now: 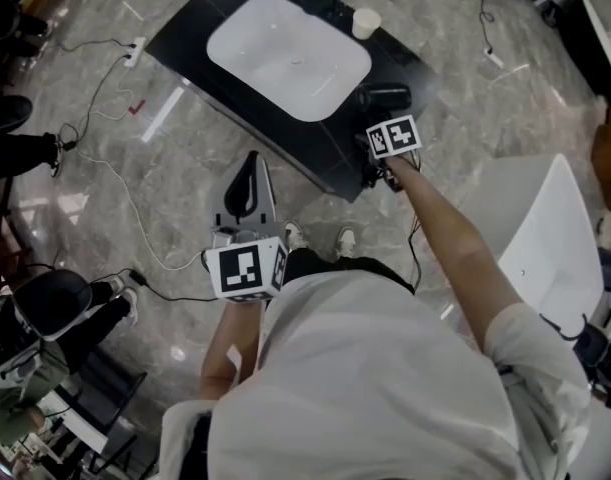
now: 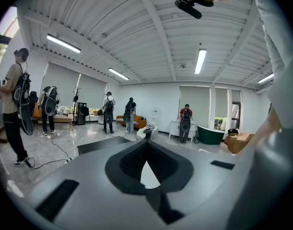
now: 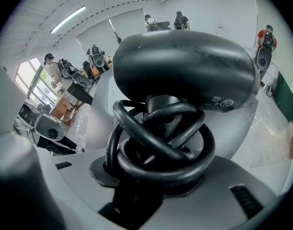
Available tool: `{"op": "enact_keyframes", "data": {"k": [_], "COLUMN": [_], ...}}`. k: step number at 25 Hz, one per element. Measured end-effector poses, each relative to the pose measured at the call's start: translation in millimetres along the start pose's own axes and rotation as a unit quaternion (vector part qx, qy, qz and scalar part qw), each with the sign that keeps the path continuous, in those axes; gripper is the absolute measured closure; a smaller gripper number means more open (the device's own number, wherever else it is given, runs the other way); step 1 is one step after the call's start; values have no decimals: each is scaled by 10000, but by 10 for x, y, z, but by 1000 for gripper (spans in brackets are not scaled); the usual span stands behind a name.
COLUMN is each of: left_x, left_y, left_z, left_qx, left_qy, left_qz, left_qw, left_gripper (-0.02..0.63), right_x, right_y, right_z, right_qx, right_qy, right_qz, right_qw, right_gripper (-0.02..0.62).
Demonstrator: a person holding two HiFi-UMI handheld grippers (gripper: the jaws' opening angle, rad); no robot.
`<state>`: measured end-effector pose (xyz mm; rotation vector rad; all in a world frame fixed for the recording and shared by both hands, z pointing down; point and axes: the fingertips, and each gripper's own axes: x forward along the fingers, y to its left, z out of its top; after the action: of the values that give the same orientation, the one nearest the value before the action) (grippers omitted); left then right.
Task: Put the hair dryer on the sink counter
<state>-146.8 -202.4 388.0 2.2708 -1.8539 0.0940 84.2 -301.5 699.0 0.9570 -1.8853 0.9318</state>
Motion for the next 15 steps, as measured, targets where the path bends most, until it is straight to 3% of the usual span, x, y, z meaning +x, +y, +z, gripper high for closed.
{"op": "enact_keyframes", "data": {"k": [15], "left_x": [92], "left_y": [-99], "left_z": [-19], "left_qx": [-119], "left_qy": [-33], "left_qz": [-45], "left_qw": [9999], "left_gripper": [604], "right_x": [56], "right_y": [-3], "right_z": [-15], "right_qx": [-367], "right_qy": [366], "right_qz": [-124], "right_qw": [9986], "right_gripper": [388]}}
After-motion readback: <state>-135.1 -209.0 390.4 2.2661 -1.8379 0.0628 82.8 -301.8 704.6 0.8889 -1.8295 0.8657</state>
